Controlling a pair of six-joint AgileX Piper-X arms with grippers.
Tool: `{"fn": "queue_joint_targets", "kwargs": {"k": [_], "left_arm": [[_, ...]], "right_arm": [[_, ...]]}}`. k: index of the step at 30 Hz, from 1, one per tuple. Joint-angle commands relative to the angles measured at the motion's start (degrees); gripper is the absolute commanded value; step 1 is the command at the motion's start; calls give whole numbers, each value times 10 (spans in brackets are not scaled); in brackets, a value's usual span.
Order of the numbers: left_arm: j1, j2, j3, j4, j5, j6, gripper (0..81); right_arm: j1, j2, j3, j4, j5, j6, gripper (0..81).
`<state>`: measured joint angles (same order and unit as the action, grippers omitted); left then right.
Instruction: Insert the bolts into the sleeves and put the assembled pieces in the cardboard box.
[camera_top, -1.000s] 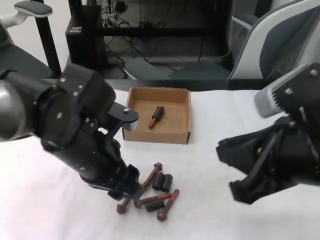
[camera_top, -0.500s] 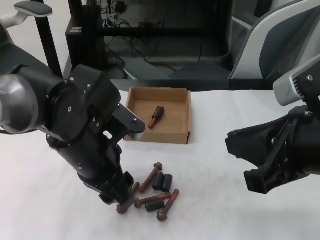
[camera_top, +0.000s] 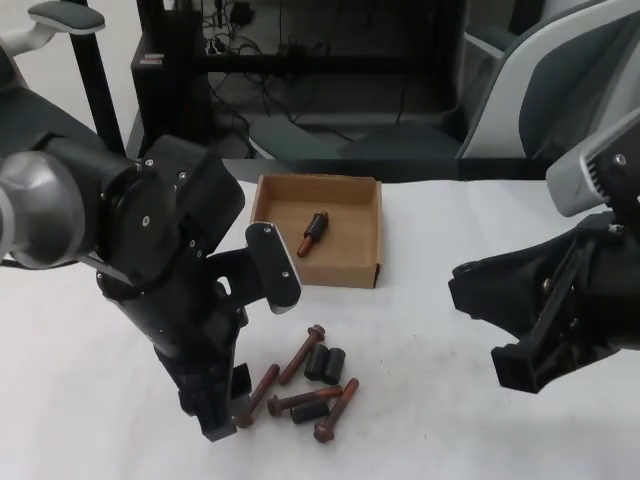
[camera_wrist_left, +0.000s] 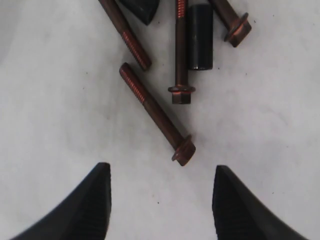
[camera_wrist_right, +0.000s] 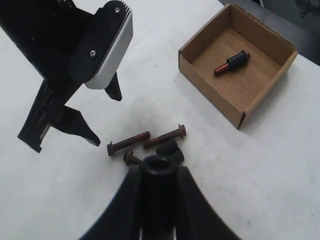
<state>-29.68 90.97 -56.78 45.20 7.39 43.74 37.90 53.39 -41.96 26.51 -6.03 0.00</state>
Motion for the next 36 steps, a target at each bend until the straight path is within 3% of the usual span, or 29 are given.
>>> {"fn": "queue_joint_targets", "kwargs": {"k": [1,8,17,23,29,36], "left_arm": [[-1,1,-5,1,-3,-29,599],[-1,1,-5,7,62,-233,599],[-1,12,-5,-5,55,-390,595],[-2,55,-10,-8,59,-395,423],[-2,77,-21,-23,18,-395,419],[-2,77,-30,-48,17,-379,419]], "right_arm": [[-3,-5,-2,-2,-8,-4,4],[-3,-5,-2,-2,-8,-4,4],[-3,-5,-2,-2,-8,-4,4],[-3,-5,-2,-2,-8,-4,4],[-3,-5,-2,-2,-8,-4,4],[-3,-5,-2,-2,-8,-4,4]]}}
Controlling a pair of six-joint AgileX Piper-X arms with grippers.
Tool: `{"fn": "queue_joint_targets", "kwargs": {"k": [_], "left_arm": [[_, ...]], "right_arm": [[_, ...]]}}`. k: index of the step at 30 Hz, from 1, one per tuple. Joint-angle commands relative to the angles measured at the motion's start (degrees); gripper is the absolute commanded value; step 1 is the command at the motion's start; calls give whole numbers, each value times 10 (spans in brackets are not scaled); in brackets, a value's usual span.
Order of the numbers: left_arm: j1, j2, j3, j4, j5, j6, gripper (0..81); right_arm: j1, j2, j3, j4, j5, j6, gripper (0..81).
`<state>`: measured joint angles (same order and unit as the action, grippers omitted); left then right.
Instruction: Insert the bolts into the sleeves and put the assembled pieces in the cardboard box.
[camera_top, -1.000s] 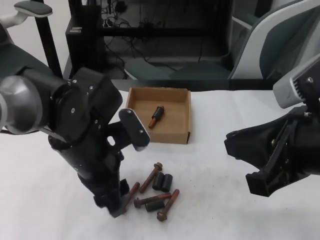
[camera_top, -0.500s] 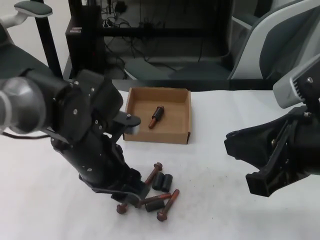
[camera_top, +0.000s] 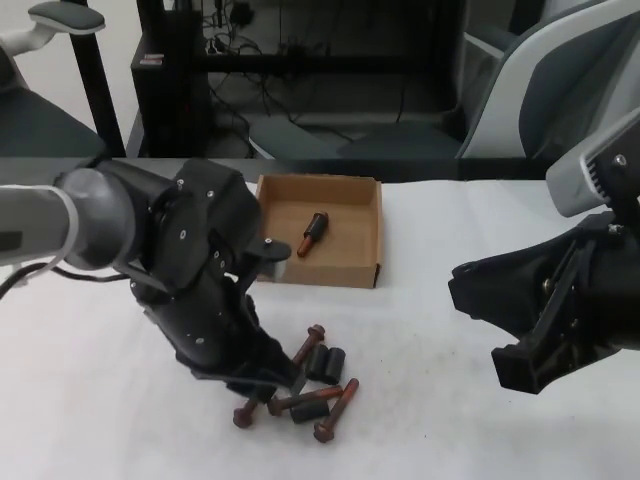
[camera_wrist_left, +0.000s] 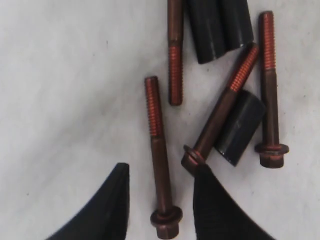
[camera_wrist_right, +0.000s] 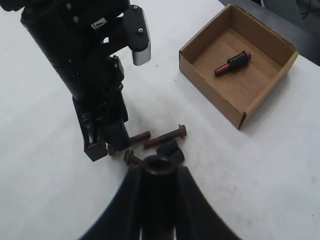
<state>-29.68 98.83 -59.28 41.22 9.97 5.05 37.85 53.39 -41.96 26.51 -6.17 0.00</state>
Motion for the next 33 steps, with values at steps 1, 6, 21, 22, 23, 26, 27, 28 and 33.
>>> {"fn": "queue_joint_targets", "kwargs": {"k": [1,6,21,22,23,26,27,28,33], "left_arm": [[-2,-2,-5,-9,-8,12,419],[-2,-2,-5,-5,-4,32,419],[-2,47,-6,1,-5,44,419],[-2,50,-6,1,-5,44,419],[-2,54,-6,0,-5,44,419],[-2,62,-6,0,7,44,419],[-2,62,-6,2,9,44,419],[-2,62,-6,2,8,44,419],[-2,62,-6,2,8,44,413]], "right_arm": [[-2,-5,-2,-2,-6,-4,4],[-2,-5,-2,-2,-6,-4,4],[-2,-5,-2,-2,-6,-4,4],[-2,-5,-2,-2,-6,-4,4],[-2,-5,-2,-2,-6,-4,4],[-2,-5,-2,-2,-6,-6,4],[-2,-5,-2,-2,-6,-8,4],[-2,-5,-2,-2,-6,-15,4],[-2,-5,-2,-2,-6,-21,4]]}}
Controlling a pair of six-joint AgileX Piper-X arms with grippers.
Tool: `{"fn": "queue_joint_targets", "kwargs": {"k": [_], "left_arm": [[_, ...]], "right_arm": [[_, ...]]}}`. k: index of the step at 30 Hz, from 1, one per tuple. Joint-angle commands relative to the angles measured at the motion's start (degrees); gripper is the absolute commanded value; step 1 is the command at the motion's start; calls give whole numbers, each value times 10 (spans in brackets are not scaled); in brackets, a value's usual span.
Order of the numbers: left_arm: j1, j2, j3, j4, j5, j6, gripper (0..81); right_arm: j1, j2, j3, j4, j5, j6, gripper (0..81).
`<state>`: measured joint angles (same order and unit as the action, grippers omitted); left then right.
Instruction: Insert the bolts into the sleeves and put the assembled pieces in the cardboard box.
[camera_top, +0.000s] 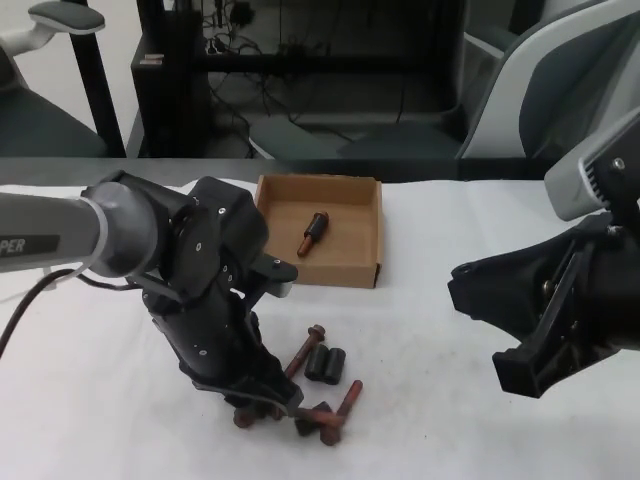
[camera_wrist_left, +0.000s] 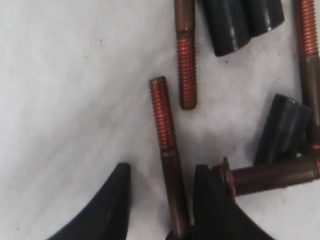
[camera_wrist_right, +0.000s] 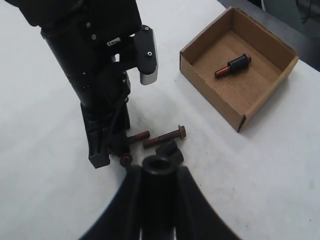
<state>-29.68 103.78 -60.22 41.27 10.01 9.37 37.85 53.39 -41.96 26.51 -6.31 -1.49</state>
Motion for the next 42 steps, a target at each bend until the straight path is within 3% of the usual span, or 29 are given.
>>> {"fn": "queue_joint_targets", "kwargs": {"k": [1,7,9,17,22,31,39,42], "left_arm": [[-2,13,3,1,7,1,396],[-2,13,3,1,26,9,77],[-2,13,3,1,31,14,14],[-1,13,3,2,23,31,17],[3,-7,3,2,-85,109,17],[35,-89,3,2,-87,161,17],[35,-122,3,37,-19,350,17],[35,-122,3,81,21,496,17]], "right_arm": [[-2,-5,-2,-2,-5,-6,4],[-2,-5,-2,-2,-1,-6,4],[-2,-5,-2,-2,-1,-6,4],[-2,-5,-2,-2,-1,-6,4],[-2,-5,-2,-2,-1,-6,4],[-2,-5,-2,-2,-1,-6,4],[-2,-5,-2,-2,-1,-6,4],[-2,-5,-2,-2,-1,-8,4]]}}
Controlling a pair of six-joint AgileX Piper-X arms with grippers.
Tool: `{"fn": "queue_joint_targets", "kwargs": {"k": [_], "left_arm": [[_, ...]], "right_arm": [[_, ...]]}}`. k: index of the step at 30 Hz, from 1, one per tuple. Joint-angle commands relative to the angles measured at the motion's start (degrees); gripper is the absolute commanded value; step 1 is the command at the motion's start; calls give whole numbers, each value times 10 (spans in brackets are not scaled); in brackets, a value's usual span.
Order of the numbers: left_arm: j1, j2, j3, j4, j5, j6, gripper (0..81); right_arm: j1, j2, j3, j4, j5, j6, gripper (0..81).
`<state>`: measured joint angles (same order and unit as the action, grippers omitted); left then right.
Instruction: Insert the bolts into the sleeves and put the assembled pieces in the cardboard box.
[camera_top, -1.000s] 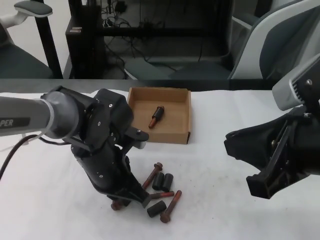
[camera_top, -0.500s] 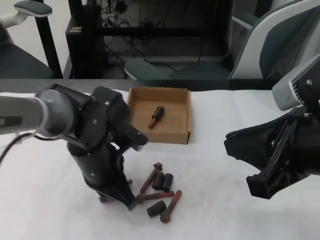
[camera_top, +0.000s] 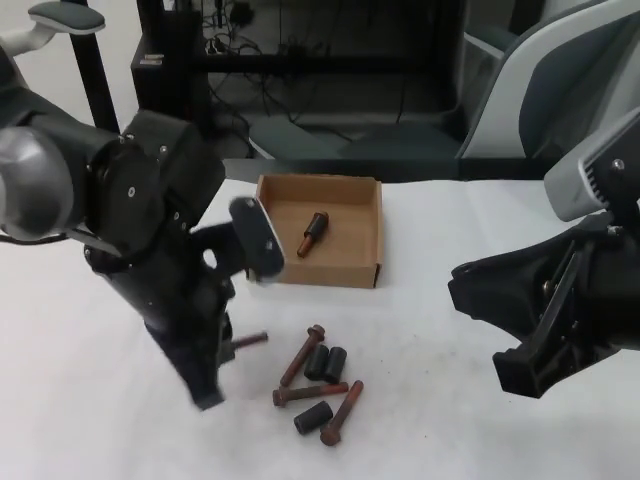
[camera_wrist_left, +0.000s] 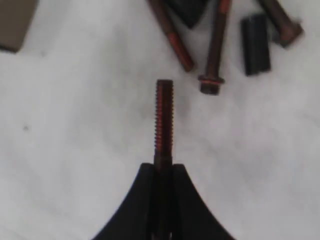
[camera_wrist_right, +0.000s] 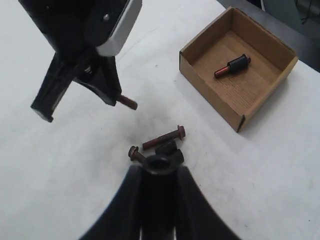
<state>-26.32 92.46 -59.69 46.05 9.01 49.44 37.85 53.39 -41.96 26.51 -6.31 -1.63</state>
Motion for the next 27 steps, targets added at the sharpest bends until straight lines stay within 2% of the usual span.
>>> {"fn": "queue_joint_targets", "kwargs": {"k": [1,5,9,13,17,27], "left_arm": [[1,-10,-2,46,45,137,17],[1,-11,-1,43,83,283,17],[0,-11,-1,-51,107,306,17],[-3,-11,-1,-82,111,429,17],[-13,-11,-1,-44,83,534,17],[-16,-8,2,90,39,825,17]], "right_arm": [[-2,-5,-2,-2,-1,-17,4],[-2,-5,-2,-2,-6,-78,4],[-2,-5,-2,-2,-28,-128,4],[-2,-5,-2,-2,-76,-152,4],[-2,-5,-2,-2,-110,-154,4],[-2,-5,-2,-2,-112,-183,4]]}}
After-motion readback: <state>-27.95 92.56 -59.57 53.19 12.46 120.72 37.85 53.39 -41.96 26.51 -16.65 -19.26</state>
